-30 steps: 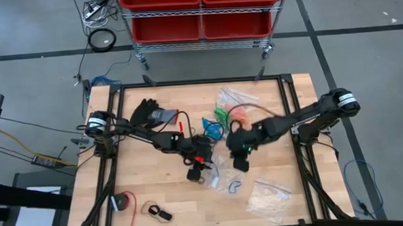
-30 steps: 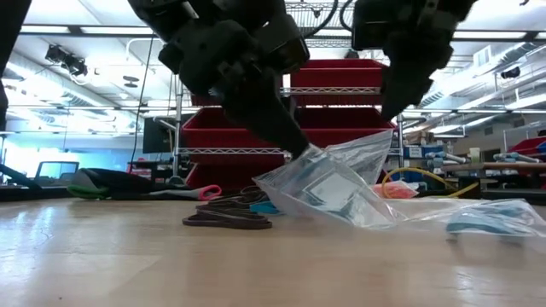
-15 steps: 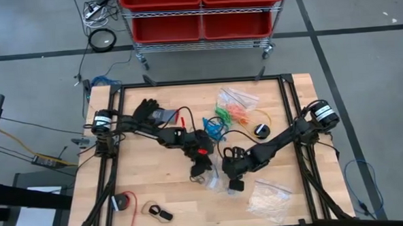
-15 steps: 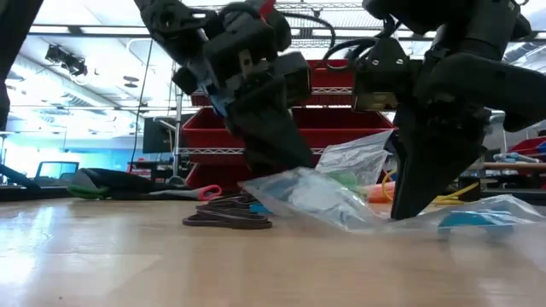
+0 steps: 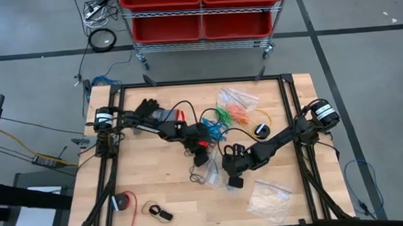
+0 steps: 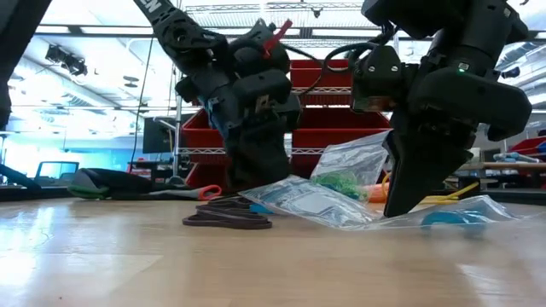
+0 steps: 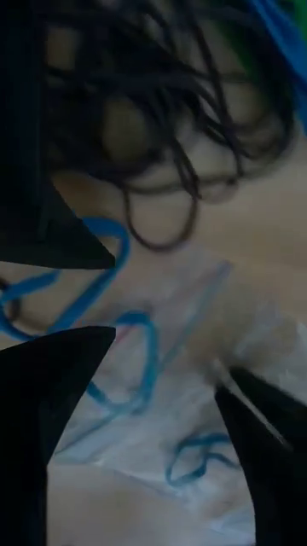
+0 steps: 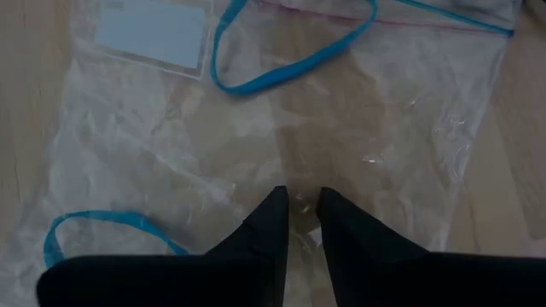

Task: Sort rubber bands
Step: Put the blue rubber band into the transparent zip bag

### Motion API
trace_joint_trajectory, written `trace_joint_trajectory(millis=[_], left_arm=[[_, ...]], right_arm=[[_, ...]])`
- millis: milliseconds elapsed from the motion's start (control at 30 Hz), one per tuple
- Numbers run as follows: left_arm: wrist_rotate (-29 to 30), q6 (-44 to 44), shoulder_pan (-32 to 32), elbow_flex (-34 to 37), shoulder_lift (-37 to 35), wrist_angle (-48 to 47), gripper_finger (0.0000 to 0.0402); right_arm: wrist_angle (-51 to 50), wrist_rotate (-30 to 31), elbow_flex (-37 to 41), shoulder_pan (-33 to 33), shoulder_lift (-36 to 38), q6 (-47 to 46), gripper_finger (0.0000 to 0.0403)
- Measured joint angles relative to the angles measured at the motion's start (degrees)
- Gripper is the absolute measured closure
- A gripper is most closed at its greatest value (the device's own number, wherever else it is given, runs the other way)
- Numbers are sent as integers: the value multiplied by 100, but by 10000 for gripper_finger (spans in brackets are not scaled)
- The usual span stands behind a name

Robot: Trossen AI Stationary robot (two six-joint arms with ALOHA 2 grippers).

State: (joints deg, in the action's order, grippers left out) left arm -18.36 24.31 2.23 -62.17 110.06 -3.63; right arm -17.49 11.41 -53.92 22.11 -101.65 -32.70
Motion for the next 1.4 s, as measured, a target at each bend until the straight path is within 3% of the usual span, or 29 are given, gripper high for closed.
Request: trace_joint_trajectory(millis=[267,600,767,967,1400], left_arm=[[-653,335,-80,4,0,83,274],[-833,634,-55,2,0,539,274],[-884,593,160,2,0,305,274],[-1441,611,508,2,0,203,274],[-1304,748,242,2,0,198,274]], right_arm=[[31,95,-2,-51,-2,19,343],[75,186,-2,-85,-2,10,346],[96,193,-2,-85,-2,-11,345],[96,202,-2,-85,-2,-14,348],[96,241,-4,-85,-2,-17,348]])
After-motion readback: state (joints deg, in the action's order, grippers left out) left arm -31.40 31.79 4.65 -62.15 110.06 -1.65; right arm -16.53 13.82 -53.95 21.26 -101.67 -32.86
